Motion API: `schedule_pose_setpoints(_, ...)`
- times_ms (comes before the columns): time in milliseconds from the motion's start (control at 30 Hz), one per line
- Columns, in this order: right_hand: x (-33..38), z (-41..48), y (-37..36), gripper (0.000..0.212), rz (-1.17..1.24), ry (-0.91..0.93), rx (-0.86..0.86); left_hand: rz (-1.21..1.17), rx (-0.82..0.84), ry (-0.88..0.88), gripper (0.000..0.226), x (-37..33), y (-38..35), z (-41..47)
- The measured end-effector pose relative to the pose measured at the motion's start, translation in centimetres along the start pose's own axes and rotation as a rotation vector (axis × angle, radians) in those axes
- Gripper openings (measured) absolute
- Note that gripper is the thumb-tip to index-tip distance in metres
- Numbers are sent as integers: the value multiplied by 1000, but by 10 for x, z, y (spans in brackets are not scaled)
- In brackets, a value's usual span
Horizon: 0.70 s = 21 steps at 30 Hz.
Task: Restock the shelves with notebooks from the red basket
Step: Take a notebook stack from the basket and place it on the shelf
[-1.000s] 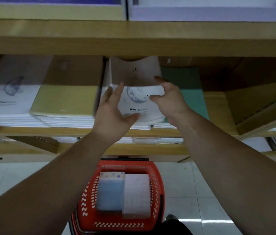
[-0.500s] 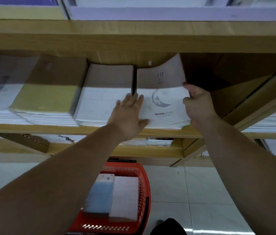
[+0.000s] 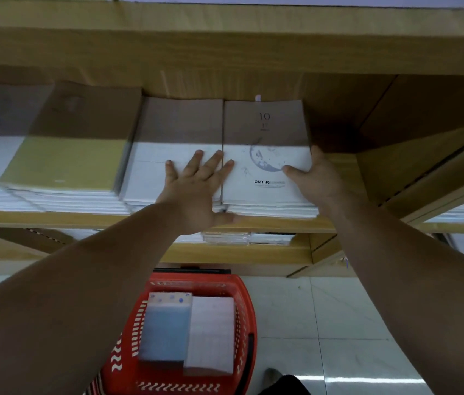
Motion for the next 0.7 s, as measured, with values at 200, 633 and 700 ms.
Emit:
schedule_pose_setpoints(200, -5, 3, 1, 58, 80, 7, -10, 36, -94, 25, 85, -2, -2, 4)
schedule_pose_setpoints(633, -37, -10, -4, 47, 543, -183, 22, 0, -127, 174, 86, -35, -13, -36)
schedule_pose_setpoints(700, -33, -5, -2, 46, 532, -165, 41, -18, -103, 189, 86, -34, -19, -35)
Point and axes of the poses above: each hand's wrist, its own z-axis towards the middle knuckle, its own y-axis out of the back of the hand, x = y × z, the point moved 5 cm from there along z, towards the middle knuckle, and after that the axes turned 13 degrees about y, right-handed, at the moved point
